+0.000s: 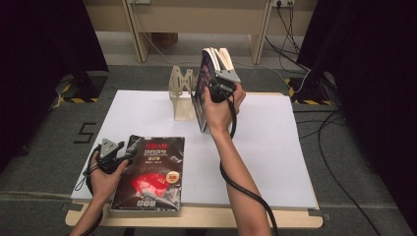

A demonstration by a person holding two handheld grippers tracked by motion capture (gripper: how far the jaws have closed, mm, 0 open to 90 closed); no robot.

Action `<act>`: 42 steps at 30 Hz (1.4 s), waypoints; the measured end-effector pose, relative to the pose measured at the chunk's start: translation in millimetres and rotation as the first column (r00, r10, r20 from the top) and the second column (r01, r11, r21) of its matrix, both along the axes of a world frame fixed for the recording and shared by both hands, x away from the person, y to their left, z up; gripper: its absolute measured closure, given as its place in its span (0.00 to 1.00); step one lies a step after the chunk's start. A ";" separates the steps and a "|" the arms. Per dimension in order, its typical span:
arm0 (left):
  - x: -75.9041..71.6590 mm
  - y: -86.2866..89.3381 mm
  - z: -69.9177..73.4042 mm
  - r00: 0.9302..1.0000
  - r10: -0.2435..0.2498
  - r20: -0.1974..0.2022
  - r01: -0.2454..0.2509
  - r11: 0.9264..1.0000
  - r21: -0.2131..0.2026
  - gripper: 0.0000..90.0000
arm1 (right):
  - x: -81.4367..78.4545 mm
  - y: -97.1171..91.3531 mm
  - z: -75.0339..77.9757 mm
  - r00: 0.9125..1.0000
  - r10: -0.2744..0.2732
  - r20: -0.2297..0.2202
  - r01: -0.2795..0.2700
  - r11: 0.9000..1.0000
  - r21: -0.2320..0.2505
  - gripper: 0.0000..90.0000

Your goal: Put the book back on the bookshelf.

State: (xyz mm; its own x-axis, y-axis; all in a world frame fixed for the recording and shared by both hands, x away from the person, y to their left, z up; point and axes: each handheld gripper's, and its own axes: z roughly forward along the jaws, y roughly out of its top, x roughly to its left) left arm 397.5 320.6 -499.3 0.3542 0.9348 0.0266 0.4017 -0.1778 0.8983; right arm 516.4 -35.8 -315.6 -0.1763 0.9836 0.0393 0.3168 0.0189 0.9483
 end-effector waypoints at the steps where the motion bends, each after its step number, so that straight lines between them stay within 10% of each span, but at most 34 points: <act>1: 0.2 0.2 0.1 1.000 -0.001 0.000 0.001 1.000 0.003 0.42 | 1.7 3.1 0.1 1.000 0.004 0.000 -0.004 1.000 -0.002 0.68; 29: 0.1 0.6 0.0 1.000 -0.007 0.000 0.007 1.000 -0.005 0.42 | 40.3 27.6 -2.9 0.994 0.048 -0.097 -0.051 0.998 -0.029 0.85; 42: 0.3 1.1 -0.1 1.000 -0.005 -0.001 0.005 1.000 -0.012 0.42 | 31.9 16.9 -12.1 0.999 -0.032 0.017 0.033 0.997 -0.072 0.86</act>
